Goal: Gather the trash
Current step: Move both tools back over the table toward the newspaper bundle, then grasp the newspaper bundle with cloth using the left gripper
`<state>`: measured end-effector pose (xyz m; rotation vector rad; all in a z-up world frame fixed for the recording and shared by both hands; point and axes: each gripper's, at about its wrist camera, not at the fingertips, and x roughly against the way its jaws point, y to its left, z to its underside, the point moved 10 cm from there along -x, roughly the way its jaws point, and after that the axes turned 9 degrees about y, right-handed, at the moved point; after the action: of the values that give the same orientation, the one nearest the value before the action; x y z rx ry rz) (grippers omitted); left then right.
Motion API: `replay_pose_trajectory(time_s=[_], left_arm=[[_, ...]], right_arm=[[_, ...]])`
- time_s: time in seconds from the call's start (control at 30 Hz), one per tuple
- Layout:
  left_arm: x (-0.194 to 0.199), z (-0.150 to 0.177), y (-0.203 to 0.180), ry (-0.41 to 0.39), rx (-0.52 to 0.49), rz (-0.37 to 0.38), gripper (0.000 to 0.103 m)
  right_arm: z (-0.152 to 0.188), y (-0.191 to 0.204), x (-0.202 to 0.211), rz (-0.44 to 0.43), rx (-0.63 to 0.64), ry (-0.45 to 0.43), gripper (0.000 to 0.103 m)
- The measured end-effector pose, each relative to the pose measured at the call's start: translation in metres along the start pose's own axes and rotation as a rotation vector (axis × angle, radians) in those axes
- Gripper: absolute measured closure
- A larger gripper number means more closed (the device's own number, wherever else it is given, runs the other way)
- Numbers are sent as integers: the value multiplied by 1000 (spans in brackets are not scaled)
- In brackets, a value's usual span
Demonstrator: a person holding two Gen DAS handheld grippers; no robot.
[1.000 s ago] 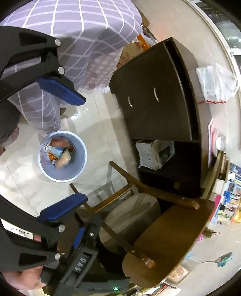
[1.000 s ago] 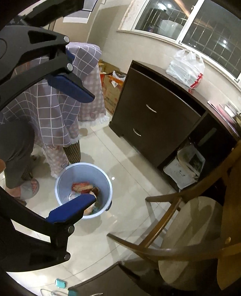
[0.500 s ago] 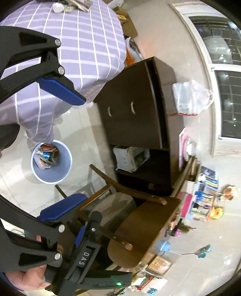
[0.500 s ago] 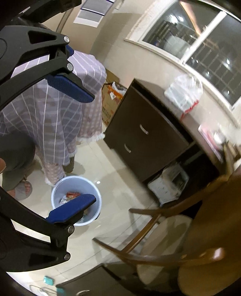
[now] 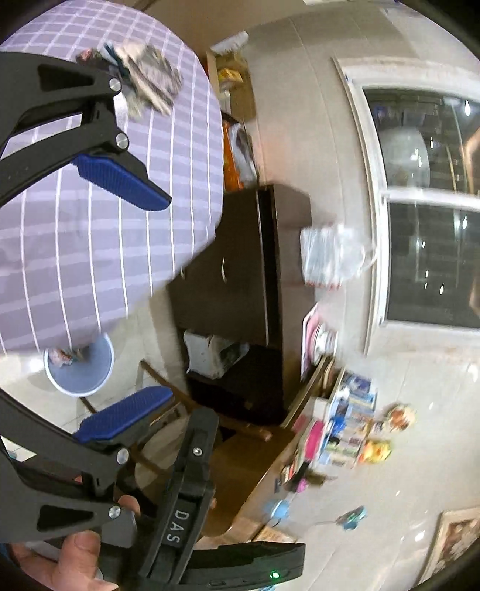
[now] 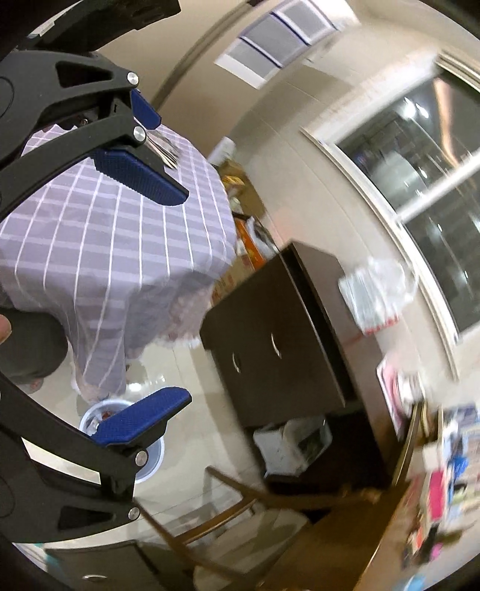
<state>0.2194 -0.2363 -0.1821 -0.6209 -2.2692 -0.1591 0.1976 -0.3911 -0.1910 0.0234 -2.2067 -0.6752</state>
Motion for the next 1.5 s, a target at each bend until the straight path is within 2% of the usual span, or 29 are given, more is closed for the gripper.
replay_pose_trajectory(time_s=[0.3,0.4,0.67,0.77,0.97,1.07,1.2,1.4,1.5], left_arm=[[34,29,119,-8,147,-133,9],[32,43,161,25,206,-181,9],[31,67,243,51,280,-296,9],[19,69,258,85,252,-316,9],[-18,67,264,183,104,-386,9],[-33,66,271,218,77,-412,9],[-56,67,284,292,69,-400,9],[-64,59,294,298,93,-345,9],[-66,52,296,292,121,-301,21]], right_arm=[[28,103,-39,-54,166,79,6],[41,130,-54,-62,220,112,6],[65,170,-82,-61,310,172,6],[70,173,-91,-65,316,190,6],[71,172,-101,-57,315,205,6],[69,166,-105,-48,311,210,6],[67,157,-110,-45,297,218,6],[64,149,-115,-51,283,226,6],[63,146,-118,-52,279,233,6]])
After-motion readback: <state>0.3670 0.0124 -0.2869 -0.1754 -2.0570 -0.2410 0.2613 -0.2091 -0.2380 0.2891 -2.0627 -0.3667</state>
